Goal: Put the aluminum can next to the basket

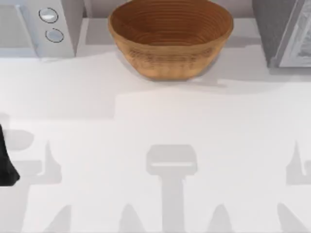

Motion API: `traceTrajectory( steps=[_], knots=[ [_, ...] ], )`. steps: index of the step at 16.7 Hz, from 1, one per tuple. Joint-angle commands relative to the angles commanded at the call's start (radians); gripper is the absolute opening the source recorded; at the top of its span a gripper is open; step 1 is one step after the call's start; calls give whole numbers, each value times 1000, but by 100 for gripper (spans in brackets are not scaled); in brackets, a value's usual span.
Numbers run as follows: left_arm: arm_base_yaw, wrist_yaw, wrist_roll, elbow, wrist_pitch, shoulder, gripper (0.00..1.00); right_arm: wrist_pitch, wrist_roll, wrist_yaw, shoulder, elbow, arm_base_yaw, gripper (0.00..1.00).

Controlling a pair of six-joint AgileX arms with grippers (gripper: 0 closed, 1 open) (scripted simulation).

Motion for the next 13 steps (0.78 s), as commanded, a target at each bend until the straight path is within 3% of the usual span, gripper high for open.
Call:
traceTrajectory(
  steps=[6,13],
  knots=[
    [9,3,64,103,-78,103,100,0,0,0,0,0,0,100],
    [59,2,349,581,-432,670,100,0,0,0,0,0,0,100]
  ],
)
